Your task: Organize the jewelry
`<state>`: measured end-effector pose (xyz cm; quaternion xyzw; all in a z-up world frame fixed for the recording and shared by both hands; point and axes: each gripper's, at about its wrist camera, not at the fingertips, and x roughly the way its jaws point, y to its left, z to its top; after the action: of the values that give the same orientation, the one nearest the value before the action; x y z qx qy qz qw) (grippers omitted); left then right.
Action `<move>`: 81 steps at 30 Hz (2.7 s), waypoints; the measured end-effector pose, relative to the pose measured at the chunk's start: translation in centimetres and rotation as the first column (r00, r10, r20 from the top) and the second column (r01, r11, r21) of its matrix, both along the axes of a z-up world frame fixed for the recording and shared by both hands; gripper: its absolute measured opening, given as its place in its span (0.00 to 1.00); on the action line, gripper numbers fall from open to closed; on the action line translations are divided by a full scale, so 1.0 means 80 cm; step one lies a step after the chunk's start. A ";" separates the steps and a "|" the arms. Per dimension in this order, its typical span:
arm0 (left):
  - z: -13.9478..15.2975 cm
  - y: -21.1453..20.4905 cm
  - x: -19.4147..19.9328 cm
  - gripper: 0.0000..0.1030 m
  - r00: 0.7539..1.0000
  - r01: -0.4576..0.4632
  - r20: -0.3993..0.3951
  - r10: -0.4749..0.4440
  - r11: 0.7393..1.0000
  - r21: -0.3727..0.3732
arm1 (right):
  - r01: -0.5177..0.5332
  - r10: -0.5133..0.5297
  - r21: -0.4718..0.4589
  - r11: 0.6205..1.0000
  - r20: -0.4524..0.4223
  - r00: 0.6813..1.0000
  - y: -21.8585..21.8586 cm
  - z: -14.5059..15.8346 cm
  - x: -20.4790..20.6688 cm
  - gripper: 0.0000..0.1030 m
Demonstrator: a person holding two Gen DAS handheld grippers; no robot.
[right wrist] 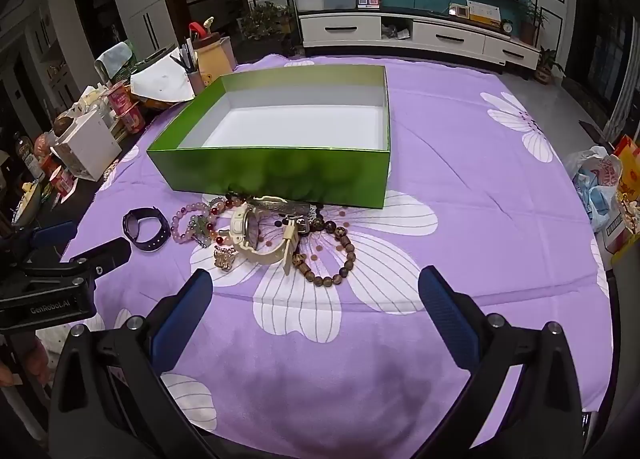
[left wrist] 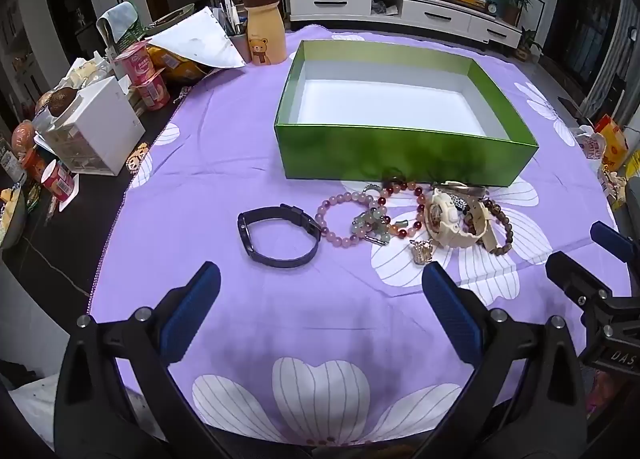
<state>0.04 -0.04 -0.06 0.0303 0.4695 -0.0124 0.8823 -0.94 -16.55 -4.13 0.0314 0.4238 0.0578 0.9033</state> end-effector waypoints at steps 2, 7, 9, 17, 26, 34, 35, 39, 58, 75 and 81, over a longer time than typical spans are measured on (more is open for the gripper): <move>0.000 0.000 0.000 0.98 1.000 0.000 0.002 0.000 1.000 -0.010 | -0.002 0.002 -0.001 1.000 0.001 1.000 0.000 0.000 0.000 0.99; -0.002 0.000 0.003 0.98 1.000 0.005 0.000 -0.005 1.000 -0.008 | -0.006 0.006 -0.005 1.000 0.000 1.000 0.000 -0.001 0.000 0.99; -0.003 0.000 -0.002 0.98 1.000 0.007 -0.001 -0.007 1.000 -0.009 | -0.007 0.008 -0.003 1.000 0.002 1.000 0.000 -0.001 -0.001 0.99; -0.003 -0.003 -0.002 0.98 1.000 0.020 -0.006 -0.020 1.000 -0.007 | -0.009 0.009 0.009 1.000 0.004 1.000 0.002 0.002 -0.002 0.99; -0.001 -0.006 -0.002 0.98 1.000 0.023 -0.002 -0.023 1.000 -0.005 | -0.013 0.013 0.015 1.000 0.006 1.000 0.001 0.007 -0.005 0.99; 0.000 -0.005 -0.002 0.98 1.000 0.024 -0.004 -0.024 1.000 -0.009 | -0.017 0.017 0.011 1.000 0.009 1.000 0.004 0.009 -0.006 0.99; 0.000 -0.005 -0.002 0.98 1.000 0.023 -0.004 -0.023 1.000 -0.008 | -0.019 0.019 0.011 1.000 0.010 1.000 0.004 0.010 -0.007 0.99; 0.000 -0.004 -0.003 0.98 1.000 0.025 -0.004 -0.025 1.000 -0.011 | -0.023 0.023 0.007 1.000 0.009 1.000 0.008 0.011 -0.007 0.99; -0.006 -0.005 -0.005 0.98 1.000 0.029 -0.011 -0.029 1.000 -0.012 | -0.022 0.022 0.009 1.000 0.007 1.000 0.007 0.009 -0.008 0.99; -0.011 -0.007 -0.005 0.98 0.999 0.032 -0.015 -0.032 0.999 -0.012 | -0.022 0.022 0.013 1.000 0.004 1.000 0.006 0.007 -0.009 0.99; -0.011 -0.007 -0.005 0.98 0.999 0.032 -0.015 -0.032 0.999 -0.012 | -0.021 0.021 0.013 1.000 0.003 1.000 0.007 0.007 -0.009 0.99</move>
<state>-0.35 -0.62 -0.92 0.0324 0.4756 -0.0297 0.8786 -1.67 -16.03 -3.61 0.0326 0.4225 0.0700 0.9031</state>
